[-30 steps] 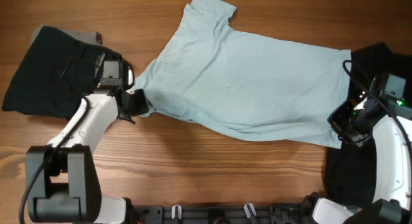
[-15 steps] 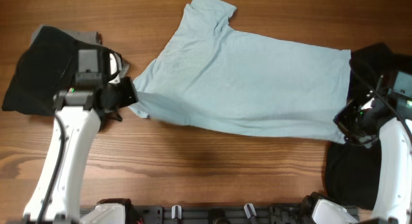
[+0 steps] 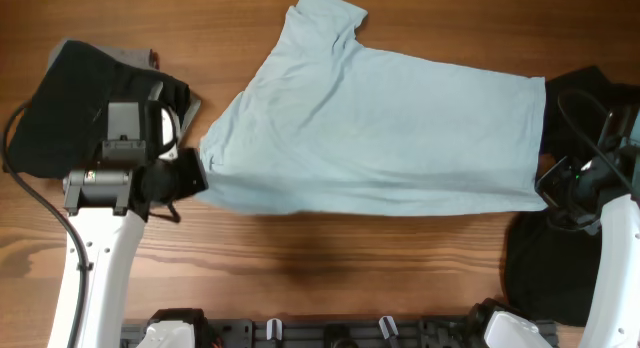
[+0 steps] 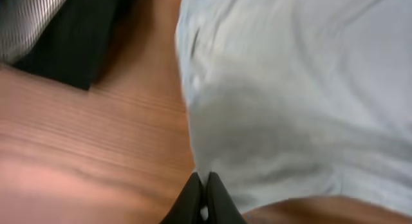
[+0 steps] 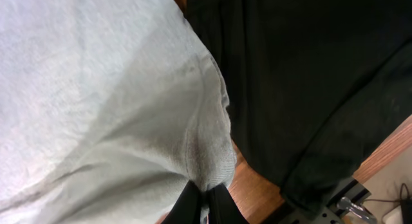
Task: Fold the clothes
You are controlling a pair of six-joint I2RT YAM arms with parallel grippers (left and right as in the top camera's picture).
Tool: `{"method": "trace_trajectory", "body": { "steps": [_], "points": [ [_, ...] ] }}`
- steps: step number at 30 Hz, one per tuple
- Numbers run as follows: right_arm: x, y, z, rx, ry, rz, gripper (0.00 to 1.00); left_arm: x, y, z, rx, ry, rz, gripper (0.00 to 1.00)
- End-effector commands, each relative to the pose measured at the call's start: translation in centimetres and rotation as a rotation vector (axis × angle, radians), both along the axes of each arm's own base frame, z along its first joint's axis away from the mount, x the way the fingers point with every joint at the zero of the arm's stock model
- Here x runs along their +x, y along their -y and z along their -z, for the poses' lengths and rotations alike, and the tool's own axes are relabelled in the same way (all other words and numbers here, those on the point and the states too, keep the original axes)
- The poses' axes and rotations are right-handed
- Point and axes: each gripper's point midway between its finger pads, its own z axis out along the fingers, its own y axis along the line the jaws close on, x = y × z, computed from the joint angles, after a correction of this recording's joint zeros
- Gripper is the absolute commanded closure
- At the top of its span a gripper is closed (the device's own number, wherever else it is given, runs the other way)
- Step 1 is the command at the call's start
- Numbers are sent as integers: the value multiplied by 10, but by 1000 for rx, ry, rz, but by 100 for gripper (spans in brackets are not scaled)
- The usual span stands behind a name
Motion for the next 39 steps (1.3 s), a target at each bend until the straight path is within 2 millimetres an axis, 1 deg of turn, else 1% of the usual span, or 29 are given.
{"method": "trace_trajectory", "body": {
  "steps": [1,3,5,7,8,10,11,12,13,14,16,17,18,23,26,29,34,37,39],
  "points": [
    [2,8,-4,-37,2,6,96,-15,0,0,-22,-53,-58,96],
    [2,8,-4,-38,2,5,96,-24,0,3,-25,-90,-74,96],
    [2,8,-4,-38,3,6,96,-26,0,3,-26,-100,-79,96],
    [4,9,-5,-42,14,7,96,-17,0,0,-28,-60,-77,96],
    [6,10,-5,-44,20,9,96,-3,1,-4,-36,2,-62,96],
    [11,12,-6,-52,37,11,96,27,14,-19,-89,138,16,96],
    [14,13,-6,-54,43,12,96,44,23,-30,-135,223,44,96],
    [15,15,-4,-57,39,25,96,72,39,-54,-213,370,101,96],
    [14,18,-2,-67,27,45,96,84,45,-64,-234,431,126,96],
    [15,21,-1,-78,19,53,96,93,48,-70,-237,472,140,96],
    [17,25,3,-88,6,63,96,108,56,-75,-236,524,174,96],
    [17,25,5,-83,-3,73,96,113,60,-74,-238,532,185,96],
    [20,26,11,-75,-21,73,96,123,69,-67,-241,532,209,96],
    [27,32,22,-64,-35,106,96,144,87,-38,-250,491,246,96],
    [26,45,24,-65,-30,154,96,156,89,-28,-251,491,248,96],
    [22,55,28,-44,-29,197,96,166,90,-21,-251,501,249,96],
    [28,52,29,-13,-4,169,96,180,91,-16,-246,530,253,96],
    [32,54,28,-18,13,168,96,189,92,-13,-246,553,255,96],
    [34,54,28,-16,22,166,96,193,92,-9,-242,552,252,96]
  ]
}}
